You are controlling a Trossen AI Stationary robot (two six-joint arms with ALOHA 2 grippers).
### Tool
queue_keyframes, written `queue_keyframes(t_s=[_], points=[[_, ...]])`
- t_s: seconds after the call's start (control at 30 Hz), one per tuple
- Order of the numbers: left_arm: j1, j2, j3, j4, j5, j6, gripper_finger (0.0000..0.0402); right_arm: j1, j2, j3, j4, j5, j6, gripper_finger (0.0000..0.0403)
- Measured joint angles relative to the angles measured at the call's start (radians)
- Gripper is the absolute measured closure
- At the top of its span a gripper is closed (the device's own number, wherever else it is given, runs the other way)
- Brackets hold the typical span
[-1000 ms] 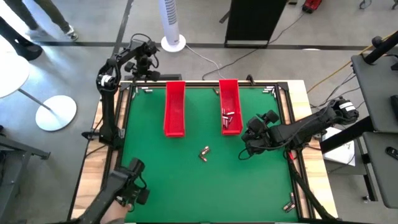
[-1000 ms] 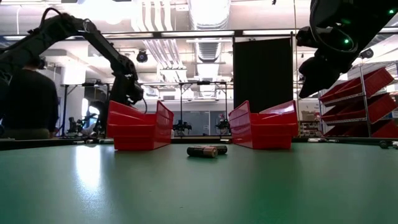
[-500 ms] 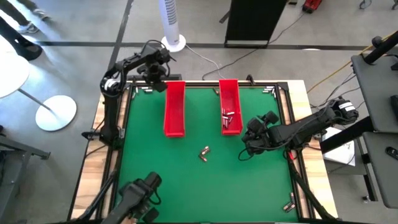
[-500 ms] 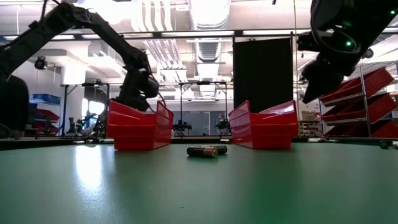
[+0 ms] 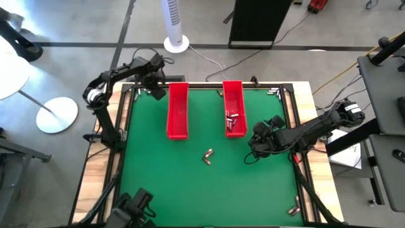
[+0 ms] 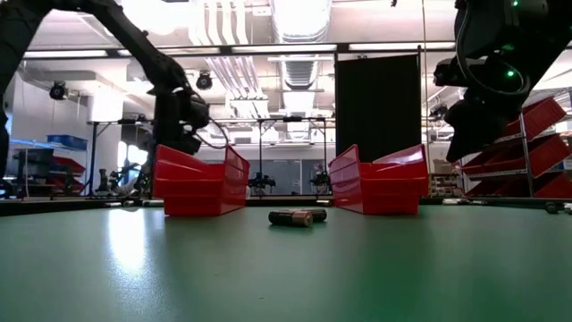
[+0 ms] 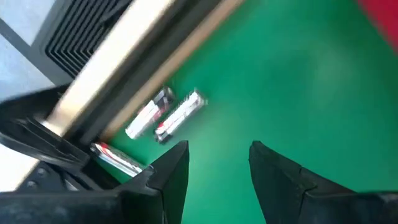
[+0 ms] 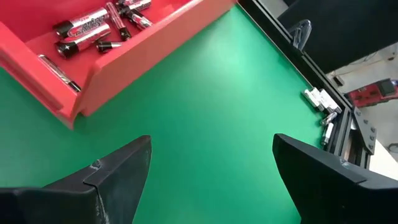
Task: Sort batteries
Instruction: Put the silver battery into the right red bin
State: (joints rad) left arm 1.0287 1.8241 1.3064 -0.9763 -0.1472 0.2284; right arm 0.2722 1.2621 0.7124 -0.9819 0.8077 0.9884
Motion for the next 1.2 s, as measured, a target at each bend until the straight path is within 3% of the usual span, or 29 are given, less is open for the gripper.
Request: queue_keyframes(t_s=[0.3, 0.77, 1.2], points=[[0.012, 0.013, -0.095, 0.19, -0.025, 0.059, 0.0253, 0.0, 0.0, 0.036, 0.003, 0.003, -0.021, 0.0089], [0.054, 0.107, -0.039, 0.127, -0.012, 0.055, 0.0253, 0.0, 0.0, 0.051, 0.006, 0.027, -0.048, 0.0073], [0.054, 0.109, -0.067, 0.086, -0.022, 0.026, 0.0253, -0.003, 0.0, 0.051, 0.009, 0.031, -0.065, 0.0089]])
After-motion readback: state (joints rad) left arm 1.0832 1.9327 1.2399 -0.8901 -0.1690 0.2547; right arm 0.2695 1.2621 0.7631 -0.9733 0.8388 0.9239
